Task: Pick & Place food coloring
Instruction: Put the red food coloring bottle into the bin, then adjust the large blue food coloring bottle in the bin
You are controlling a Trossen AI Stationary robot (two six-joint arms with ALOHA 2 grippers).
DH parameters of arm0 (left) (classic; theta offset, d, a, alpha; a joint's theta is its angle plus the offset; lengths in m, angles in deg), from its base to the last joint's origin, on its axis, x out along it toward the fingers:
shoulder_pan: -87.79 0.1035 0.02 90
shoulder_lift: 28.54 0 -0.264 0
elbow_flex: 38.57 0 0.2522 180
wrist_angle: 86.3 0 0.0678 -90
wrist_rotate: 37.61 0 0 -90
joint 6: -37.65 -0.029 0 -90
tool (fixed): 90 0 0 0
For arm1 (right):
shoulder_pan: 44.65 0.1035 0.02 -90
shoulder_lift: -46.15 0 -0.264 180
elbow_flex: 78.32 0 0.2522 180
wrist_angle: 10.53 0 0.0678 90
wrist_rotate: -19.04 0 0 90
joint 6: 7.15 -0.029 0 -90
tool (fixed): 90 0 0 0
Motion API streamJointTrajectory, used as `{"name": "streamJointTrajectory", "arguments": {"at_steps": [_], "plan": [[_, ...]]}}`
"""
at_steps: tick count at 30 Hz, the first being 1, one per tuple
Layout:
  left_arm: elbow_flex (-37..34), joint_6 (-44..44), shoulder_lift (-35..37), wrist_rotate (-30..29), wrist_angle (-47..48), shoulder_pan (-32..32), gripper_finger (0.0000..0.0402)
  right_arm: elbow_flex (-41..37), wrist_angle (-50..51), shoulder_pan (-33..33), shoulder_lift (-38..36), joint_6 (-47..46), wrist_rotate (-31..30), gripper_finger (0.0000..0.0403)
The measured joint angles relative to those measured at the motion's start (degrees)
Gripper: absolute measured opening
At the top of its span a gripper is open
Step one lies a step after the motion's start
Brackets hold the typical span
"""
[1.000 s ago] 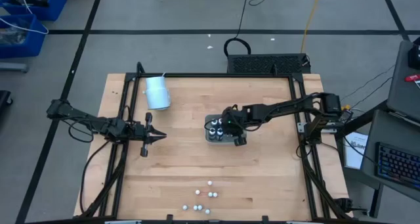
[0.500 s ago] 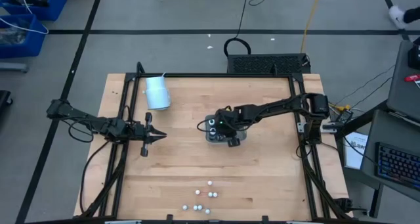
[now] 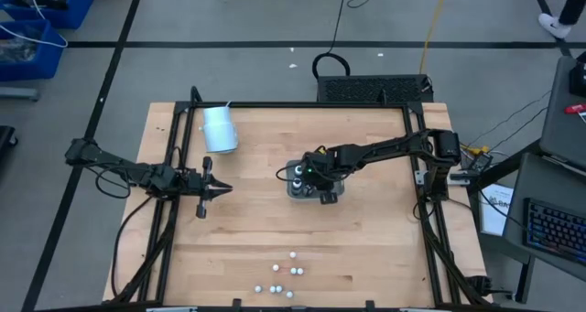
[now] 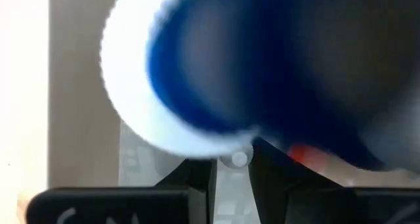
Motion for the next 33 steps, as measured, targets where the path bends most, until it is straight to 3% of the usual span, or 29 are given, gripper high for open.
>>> {"name": "streamJointTrajectory", "arguments": {"at_steps": [6,17,33], "plan": [[0.0,0.1,0.0,0.0,0.0,0.0,0.0035,0.0,0.2,0.0,0.0,0.0,0.1,0.0062],[0.0,0.3,0.0,0.0,0.0,0.0,0.0035,2.0,4.0,0.0,0.2,-0.7,0.0,0.0113],[0.0,1.6,0.0,0.1,0.0,0.0,0.0035,8.0,6.1,2.0,-1.1,-0.8,-2.3,0.0118]]}}
